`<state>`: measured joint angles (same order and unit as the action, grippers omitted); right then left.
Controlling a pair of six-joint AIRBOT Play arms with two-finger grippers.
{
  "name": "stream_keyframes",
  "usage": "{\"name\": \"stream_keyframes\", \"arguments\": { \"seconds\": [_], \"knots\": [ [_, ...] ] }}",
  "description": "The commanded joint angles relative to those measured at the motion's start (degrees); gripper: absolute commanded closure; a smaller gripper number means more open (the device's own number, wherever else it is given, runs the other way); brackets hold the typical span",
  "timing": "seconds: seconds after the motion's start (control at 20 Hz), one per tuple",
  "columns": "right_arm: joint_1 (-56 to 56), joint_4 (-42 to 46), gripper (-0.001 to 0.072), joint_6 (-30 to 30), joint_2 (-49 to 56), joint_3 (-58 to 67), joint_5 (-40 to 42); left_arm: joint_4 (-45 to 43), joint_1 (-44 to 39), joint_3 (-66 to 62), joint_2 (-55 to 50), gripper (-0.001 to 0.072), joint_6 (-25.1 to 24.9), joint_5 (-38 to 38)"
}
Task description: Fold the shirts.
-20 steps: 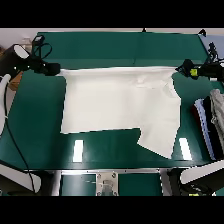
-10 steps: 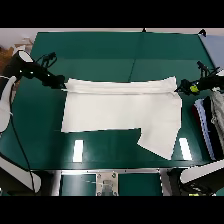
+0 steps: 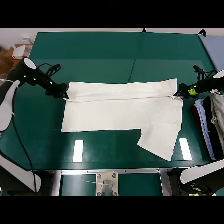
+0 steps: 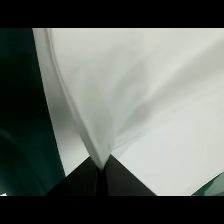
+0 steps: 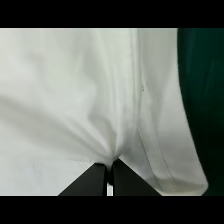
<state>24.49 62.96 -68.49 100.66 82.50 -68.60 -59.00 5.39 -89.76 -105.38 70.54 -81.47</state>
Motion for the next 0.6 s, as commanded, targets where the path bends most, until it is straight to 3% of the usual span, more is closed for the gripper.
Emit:
{"name": "stream_keyframes", "arguments": {
  "seconds": [0.0, 0.05, 0.1, 0.15, 0.45, 0.55],
  "knots": [
    [-0.3, 0.2, 0.0694, 0.0, 0.0, 0.0, 0.2, 0.5, 0.0, 0.8, 0.0, 0.0682, 0.6, 0.7],
    [-0.3, 0.2, 0.0647, 0.0, 0.0, 0.0, 0.1, 0.4, 0.0, 0.7, 0.0, 0.0672, 0.5, 0.4],
    [-0.3, 0.2, 0.0512, -0.1, 0.0, 0.2, -0.5, 0.2, 0.1, 0.3, 0.0, 0.0328, 0.8, -0.8],
    [0.0, 0.6, 0.0483, -1.1, -0.1, 1.0, -2.2, -0.6, 0.4, 0.0, 0.1, 0.0119, 3.4, -2.1],
    [4.1, 1.4, 0.0482, -5.9, -7.0, 0.6, -12.1, -3.7, 3.7, 3.1, 4.5, 0.0122, 10.5, -13.7],
    [6.4, 1.4, 0.0482, -5.2, -12.4, -4.6, -11.3, -5.0, 4.3, 12.7, 11.5, 0.0265, 10.2, -11.8]
  ]
}}
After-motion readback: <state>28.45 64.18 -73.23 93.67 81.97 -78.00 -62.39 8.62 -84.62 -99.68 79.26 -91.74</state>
